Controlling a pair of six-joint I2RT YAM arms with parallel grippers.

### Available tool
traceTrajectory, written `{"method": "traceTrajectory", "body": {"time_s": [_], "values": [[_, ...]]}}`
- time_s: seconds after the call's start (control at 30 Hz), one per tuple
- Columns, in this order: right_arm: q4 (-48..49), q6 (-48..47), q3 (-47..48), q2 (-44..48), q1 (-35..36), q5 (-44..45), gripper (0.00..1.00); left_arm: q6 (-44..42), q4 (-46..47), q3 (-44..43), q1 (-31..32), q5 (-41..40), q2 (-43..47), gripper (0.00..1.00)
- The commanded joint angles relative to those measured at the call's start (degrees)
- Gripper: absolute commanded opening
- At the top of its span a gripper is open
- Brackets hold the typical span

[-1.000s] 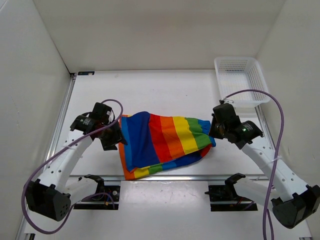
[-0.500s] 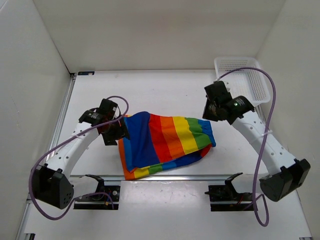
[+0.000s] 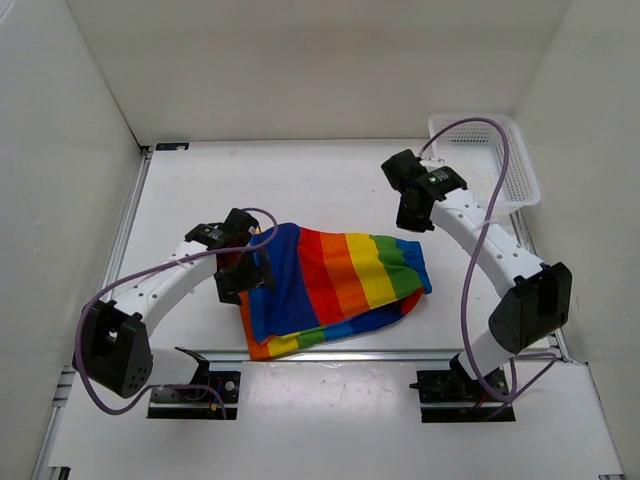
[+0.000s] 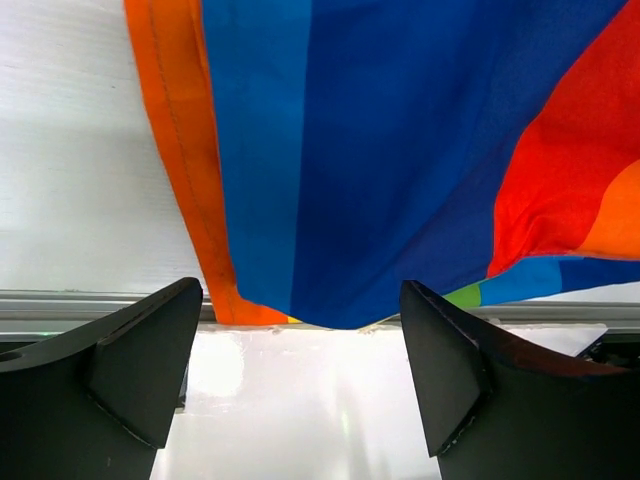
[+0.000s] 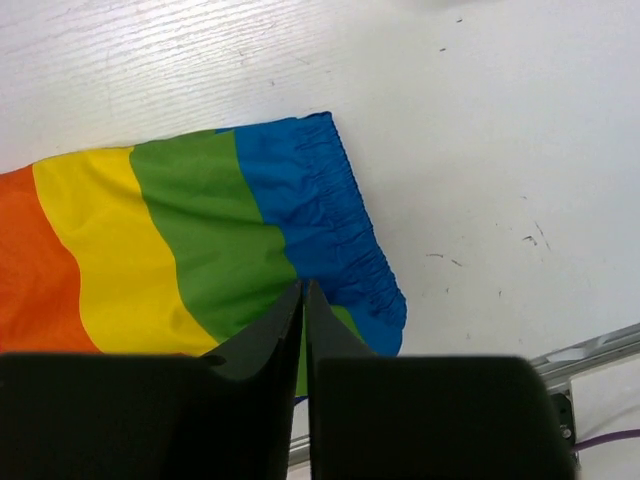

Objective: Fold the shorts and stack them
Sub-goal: Fold the shorts

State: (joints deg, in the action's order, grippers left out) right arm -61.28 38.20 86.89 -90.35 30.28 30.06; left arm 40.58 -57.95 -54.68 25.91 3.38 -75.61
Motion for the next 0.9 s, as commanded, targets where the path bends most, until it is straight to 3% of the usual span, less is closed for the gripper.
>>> {"method": "traceTrajectory", "body": {"time_s": [0.0, 0.03, 0.07, 0.27, 0.37, 0.53, 0.63, 0.67, 0.7, 0.73, 0.83, 0.87], "values": [[-0.6, -0.57, 0.58, 2.88, -1.1, 1.59, 0.08, 1.17, 1.26, 0.27, 1.33, -1.36, 0.29, 0.91], [-0.08, -0.58, -0.83, 3.94, -1.97, 0.88, 0.22, 1.17, 1.26, 0.97, 1.94, -1.36, 0.29, 0.91], [0.62, -1.27, -4.94, 6.82, -2.59, -0.08, 0.3, 1.78, 1.26, 0.97, 2.82, -1.36, 0.29, 0.91], [5.81, -3.3, -21.13, 19.93, -8.66, -11.42, 0.62, 3.71, 1.26, 5.01, 7.83, 0.31, 0.3, 0.89], [5.82, -3.3, -26.59, 27.56, -11.12, -17.74, 0.72, 6.52, 1.26, 6.15, 10.72, 0.84, -0.59, 0.9], [6.95, -2.78, -32.91, 32.86, -16.21, -26.8, 0.77, 9.6, 2.4, 7.39, 15.04, 0.84, -3.83, 0.91], [9.76, -2.78, -35.56, 33.39, -19.73, -33.55, 0.77, 10.92, 3.2, 6.08, 16.71, -1.44, -7.17, 0.71], [11.69, -2.17, -37.04, 33.39, -20.61, -35.32, 0.77, 10.93, 3.2, 6.07, 16.72, -1.44, -7.87, 0.6], [12.58, -2.16, -37.75, 32.78, -22.27, -37.16, 0.76, 10.93, 3.2, 4.68, 16.72, -2.23, -8.4, 0.39], [13.28, -2.16, -38.28, 31.99, -22.98, -38.84, 0.74, 10.93, 3.2, 4.67, 16.72, -2.84, -8.93, 0.29], [16.62, -1.02, -41.18, 31.37, -24.75, -44.64, 0.73, 10.93, 2.15, 2.39, 16.72, -3.55, -8.94, 0.11], [18.19, 0.29, -42.58, 30.85, -25.62, -45.61, 0.73, 10.93, 1.27, 2.38, 16.72, -3.55, -8.41, 0.11]]}}
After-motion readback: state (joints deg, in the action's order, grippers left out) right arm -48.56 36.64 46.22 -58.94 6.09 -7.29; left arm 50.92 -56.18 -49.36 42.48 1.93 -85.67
